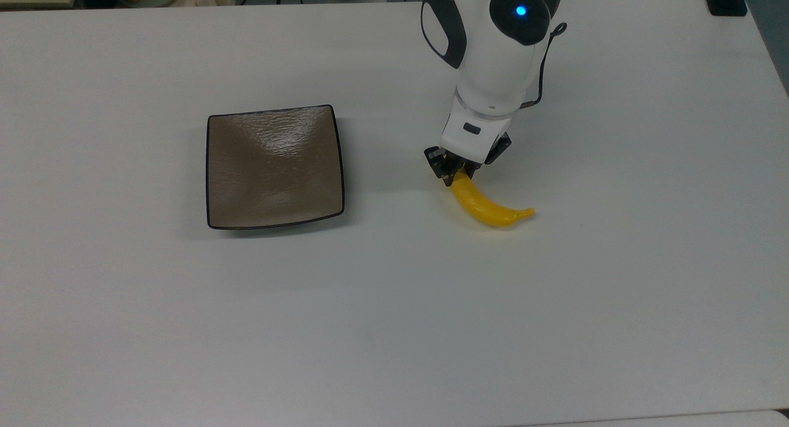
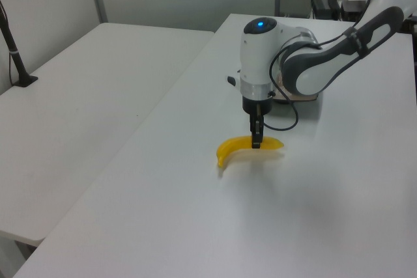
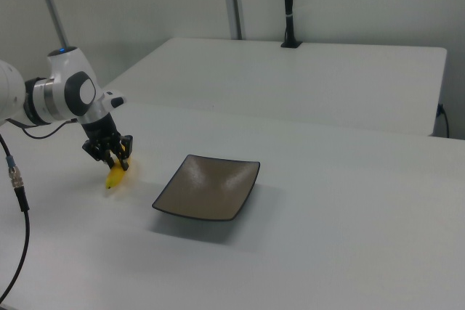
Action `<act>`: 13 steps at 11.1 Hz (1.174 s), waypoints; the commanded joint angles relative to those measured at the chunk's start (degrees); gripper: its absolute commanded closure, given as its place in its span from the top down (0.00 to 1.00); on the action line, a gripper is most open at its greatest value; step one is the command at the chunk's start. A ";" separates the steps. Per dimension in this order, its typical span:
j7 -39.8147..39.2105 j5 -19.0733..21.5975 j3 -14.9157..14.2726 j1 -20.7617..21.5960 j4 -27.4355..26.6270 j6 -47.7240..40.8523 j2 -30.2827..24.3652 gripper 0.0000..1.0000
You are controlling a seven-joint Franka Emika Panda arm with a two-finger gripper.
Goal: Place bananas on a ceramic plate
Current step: 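Lift the banana and carry it over the brown plate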
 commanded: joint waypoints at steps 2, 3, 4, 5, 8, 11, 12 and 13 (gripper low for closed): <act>1.11 0.31 0.13 -1.88 -1.10 -3.13 -7.86 0.00; 1.02 1.01 0.13 -1.98 -0.66 -4.99 -10.31 0.00; 0.76 2.06 0.04 -2.68 -0.66 -6.92 -12.86 0.00; 0.15 3.63 -0.22 -3.73 -0.66 -9.46 -15.50 0.00; -9.14 10.05 -0.48 -8.99 -0.74 -15.36 -22.45 0.00; -22.75 12.96 -1.36 -15.58 -0.92 -19.85 -24.58 0.00; -26.71 13.14 -1.28 -18.56 -1.27 -19.86 -24.23 0.00; -30.49 13.14 -1.19 -21.11 -1.36 -19.51 -23.62 0.00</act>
